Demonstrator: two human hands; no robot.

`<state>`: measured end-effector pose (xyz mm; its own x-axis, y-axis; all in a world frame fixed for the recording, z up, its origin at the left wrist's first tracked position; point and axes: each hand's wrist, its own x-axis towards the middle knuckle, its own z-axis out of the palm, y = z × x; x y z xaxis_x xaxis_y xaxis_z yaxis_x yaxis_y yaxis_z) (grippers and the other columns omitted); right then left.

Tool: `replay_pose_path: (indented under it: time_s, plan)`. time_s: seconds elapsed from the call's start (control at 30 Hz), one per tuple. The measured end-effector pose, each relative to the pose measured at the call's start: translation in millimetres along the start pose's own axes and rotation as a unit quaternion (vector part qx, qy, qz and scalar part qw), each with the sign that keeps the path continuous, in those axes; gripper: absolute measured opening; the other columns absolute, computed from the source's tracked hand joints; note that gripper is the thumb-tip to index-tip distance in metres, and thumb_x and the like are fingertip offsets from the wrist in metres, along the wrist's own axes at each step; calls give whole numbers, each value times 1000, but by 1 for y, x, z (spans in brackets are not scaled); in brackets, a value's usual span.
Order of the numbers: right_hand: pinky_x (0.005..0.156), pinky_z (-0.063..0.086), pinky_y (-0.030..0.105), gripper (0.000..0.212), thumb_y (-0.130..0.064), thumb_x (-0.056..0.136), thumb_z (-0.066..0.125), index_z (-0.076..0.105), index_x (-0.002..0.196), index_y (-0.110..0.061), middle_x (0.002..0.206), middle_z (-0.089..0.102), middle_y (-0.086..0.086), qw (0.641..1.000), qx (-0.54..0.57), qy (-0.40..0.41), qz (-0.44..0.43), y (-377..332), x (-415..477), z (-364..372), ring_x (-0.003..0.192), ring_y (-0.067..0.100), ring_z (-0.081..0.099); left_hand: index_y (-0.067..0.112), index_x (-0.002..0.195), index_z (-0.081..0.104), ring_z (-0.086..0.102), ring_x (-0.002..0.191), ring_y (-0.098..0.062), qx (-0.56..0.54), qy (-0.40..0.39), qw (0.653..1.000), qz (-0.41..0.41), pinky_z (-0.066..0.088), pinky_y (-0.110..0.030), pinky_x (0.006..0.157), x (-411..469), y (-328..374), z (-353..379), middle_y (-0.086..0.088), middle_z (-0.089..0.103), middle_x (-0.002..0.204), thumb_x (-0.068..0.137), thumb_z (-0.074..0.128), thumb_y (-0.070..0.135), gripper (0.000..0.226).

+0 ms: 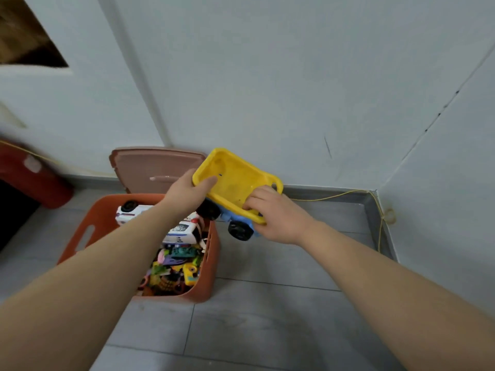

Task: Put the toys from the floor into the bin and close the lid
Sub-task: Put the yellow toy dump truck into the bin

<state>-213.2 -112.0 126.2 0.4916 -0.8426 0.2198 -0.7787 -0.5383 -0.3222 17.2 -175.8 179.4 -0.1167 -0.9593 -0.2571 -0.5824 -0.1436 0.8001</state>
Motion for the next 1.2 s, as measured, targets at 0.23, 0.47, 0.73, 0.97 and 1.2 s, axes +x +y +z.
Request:
replay_pose_path:
  time_s: [0.23, 0.47, 0.73, 0.97, 1.2]
  plan:
    - [90, 48, 47, 39, -31, 74, 55, 64, 110, -19, 108, 60, -1, 998, 37, -24, -44, -75, 71, 11, 108, 25, 55, 31, 128, 57, 62, 111, -24, -142, -60, 985, -83, 49, -48, 94, -10, -36, -105, 0, 66, 120, 91, 59, 54, 44]
    - [95, 46, 41, 37, -20, 81, 69, 63, 117, -15, 114, 59, 2, 989, 59, -83, -110, -125, 100, 55, 112, 25, 51, 21, 128, 59, 63, 103, -25, -168, -140, 948, -232, 36, -57, 109, -15, -109, -169, -3, 71, 112, 77, 68, 47, 58]
    - [83, 54, 47, 43, -21, 85, 68, 61, 127, -20, 122, 55, 2, 969, 19, -203, -139, -153, 107, 113, 119, 23, 45, 17, 126, 48, 61, 107, -36, -4, -112, 958, -265, 58, -54, 84, -24, -168, -165, -9, 53, 118, 97, 48, 9, 30]
    - [86, 49, 40, 43, -17, 86, 69, 60, 129, -19, 123, 54, 4, 957, 5, -256, -135, -161, 118, 148, 120, 23, 42, 20, 134, 48, 60, 96, -27, 60, -114, 959, -254, 59, -40, 67, -19, -206, -166, -4, 54, 109, 97, 53, 20, 37]
    - [91, 51, 47, 51, -9, 77, 73, 60, 126, -16, 122, 57, 6, 946, 5, -293, -136, -172, 130, 184, 120, 26, 43, 10, 124, 54, 53, 93, -25, 228, -46, 960, -159, 44, -35, 78, -4, -230, -160, -6, 54, 98, 97, 50, 23, 30]
